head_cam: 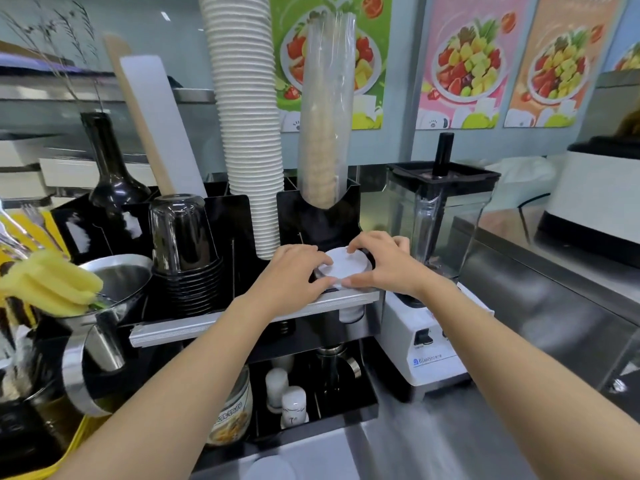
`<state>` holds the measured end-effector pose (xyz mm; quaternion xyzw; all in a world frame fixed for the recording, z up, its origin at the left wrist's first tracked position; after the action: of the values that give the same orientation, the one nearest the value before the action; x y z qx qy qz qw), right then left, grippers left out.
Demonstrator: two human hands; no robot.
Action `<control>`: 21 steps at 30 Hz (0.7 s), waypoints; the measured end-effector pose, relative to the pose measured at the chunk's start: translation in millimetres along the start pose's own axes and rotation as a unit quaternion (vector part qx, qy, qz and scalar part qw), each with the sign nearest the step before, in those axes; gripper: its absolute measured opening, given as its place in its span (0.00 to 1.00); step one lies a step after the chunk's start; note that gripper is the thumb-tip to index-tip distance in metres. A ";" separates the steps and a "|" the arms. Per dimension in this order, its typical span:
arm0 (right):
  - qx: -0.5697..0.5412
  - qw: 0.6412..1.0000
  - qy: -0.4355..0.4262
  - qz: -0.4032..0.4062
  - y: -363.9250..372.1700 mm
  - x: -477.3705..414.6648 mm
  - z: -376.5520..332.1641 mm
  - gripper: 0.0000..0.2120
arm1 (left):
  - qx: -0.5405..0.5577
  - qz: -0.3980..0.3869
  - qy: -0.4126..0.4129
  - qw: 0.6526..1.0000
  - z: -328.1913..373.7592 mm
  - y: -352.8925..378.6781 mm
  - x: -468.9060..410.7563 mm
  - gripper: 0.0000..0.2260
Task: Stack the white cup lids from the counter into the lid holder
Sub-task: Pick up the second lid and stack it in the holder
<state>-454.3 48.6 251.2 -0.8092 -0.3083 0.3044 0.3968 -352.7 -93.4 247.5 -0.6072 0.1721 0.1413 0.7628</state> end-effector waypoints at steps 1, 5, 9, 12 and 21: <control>0.013 1.000 -0.005 -0.005 1.5 -0.1 1.5 0.24 | -0.005 -0.008 -0.002 1.000 0.0 1.3 0.3 0.17; 0.023 0.999 -0.041 0.012 0.5 2.8 3.0 0.31 | -0.040 -0.010 -0.001 0.999 2.1 1.4 1.4 0.23; -0.018 0.997 -0.062 0.046 -0.1 16.0 -1.1 0.34 | -0.054 0.023 0.007 0.998 5.7 -2.3 9.6 0.26; -0.036 0.992 -0.091 0.084 6.9 33.6 -4.8 0.35 | -0.049 0.060 0.014 0.997 10.7 -6.7 29.5 0.30; 0.000 0.981 -0.137 0.136 59.0 98.8 -23.6 0.37 | -0.044 0.092 -0.014 0.995 13.0 -10.1 127.2 0.26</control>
<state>-359.9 81.8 189.6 -0.7942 -0.2463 0.4636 0.3060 -232.6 -82.1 203.7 -0.6195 0.2105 0.2268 0.7214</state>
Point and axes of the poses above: each hand's wrist, its own x-axis away from the middle knuckle, its own y-axis out of the palm, z = x × y, the point moved 3 cm from there along -x, towards the middle knuckle
